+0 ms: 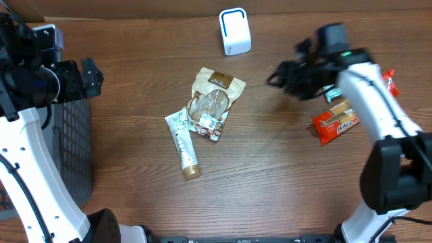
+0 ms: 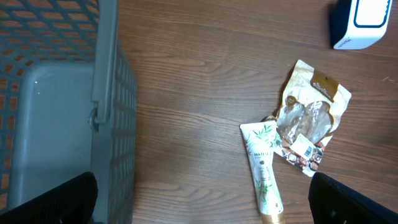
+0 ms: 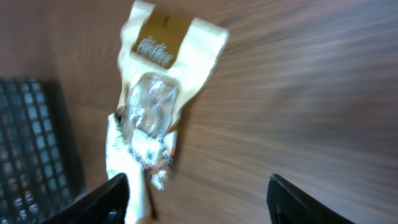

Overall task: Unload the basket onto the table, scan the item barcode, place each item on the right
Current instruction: 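Carry the mint-green packet right and drop it near the spaghetti, then move the right gripper to the clear snack bag and grasp it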

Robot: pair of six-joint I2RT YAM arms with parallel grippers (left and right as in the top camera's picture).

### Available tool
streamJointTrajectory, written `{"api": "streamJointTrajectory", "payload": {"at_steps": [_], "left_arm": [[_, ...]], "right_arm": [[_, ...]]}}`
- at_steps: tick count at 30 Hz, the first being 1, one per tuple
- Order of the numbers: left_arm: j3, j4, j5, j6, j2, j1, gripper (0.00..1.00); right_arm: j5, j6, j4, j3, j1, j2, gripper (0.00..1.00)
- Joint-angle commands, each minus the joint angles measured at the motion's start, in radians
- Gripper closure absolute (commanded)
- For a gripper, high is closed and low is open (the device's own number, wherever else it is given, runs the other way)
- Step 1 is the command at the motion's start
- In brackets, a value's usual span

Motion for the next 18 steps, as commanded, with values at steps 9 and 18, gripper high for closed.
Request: {"api": "streamJointTrajectory", "payload": {"at_steps": [9,18], "left_arm": [[0.001,0.002,-0.002,0.023,-0.003,0.004,0.01],[0.001,0.002,-0.002,0.023,-0.003,0.004,0.0]], "right_arm": [[-0.091,0.234,0.484,-0.344,0.211,-0.011,0.24],[-0.065,0.359,0.791,-0.463,0.267,0.066,0.23]]}}
